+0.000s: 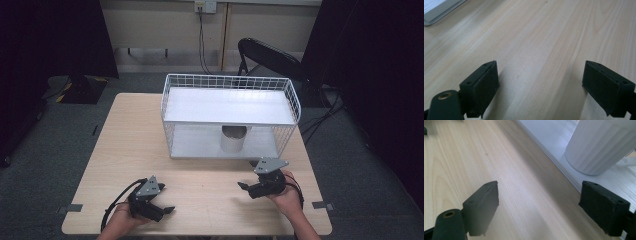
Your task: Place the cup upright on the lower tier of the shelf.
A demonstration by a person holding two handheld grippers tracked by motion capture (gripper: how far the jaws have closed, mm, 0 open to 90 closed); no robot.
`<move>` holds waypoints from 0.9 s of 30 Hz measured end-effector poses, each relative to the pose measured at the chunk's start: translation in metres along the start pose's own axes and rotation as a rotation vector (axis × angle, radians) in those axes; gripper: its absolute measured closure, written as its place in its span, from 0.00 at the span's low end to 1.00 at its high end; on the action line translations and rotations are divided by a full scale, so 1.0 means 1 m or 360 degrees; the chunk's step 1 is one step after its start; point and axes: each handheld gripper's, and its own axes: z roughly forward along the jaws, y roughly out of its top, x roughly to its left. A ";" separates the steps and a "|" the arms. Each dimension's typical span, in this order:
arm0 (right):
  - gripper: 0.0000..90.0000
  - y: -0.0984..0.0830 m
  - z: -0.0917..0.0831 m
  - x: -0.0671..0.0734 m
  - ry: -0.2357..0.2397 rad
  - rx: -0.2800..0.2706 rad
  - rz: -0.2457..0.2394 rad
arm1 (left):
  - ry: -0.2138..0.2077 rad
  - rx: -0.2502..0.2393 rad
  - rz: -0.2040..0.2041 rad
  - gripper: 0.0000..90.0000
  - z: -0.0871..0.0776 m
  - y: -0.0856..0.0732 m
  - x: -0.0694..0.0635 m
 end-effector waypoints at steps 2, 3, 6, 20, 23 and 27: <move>0.16 -0.003 -0.002 -0.001 -0.0003 0.0004 0.0002 | 0.0000 0.0000 0.0000 0.14 0.000 0.000 0.000; 0.16 -0.004 -0.002 -0.001 -0.0002 -0.0001 0.0007 | 0.0000 0.0000 0.0000 0.14 0.000 0.000 0.000; 0.16 -0.008 -0.004 -0.003 0.0001 -0.0001 0.0023 | 0.0000 0.0000 0.0000 0.14 0.000 0.000 0.000; 0.16 -0.023 -0.014 -0.006 0.0005 0.0005 0.0057 | 0.0001 0.0001 -0.0001 0.14 0.000 0.000 0.000; 0.16 -0.027 -0.017 -0.007 0.0000 0.0014 0.0063 | 0.0000 0.0000 0.0000 0.14 0.000 0.000 0.000; 0.16 -0.033 -0.021 -0.010 -0.0008 0.0009 0.0093 | 0.0000 0.0000 0.0000 0.14 0.000 0.000 0.000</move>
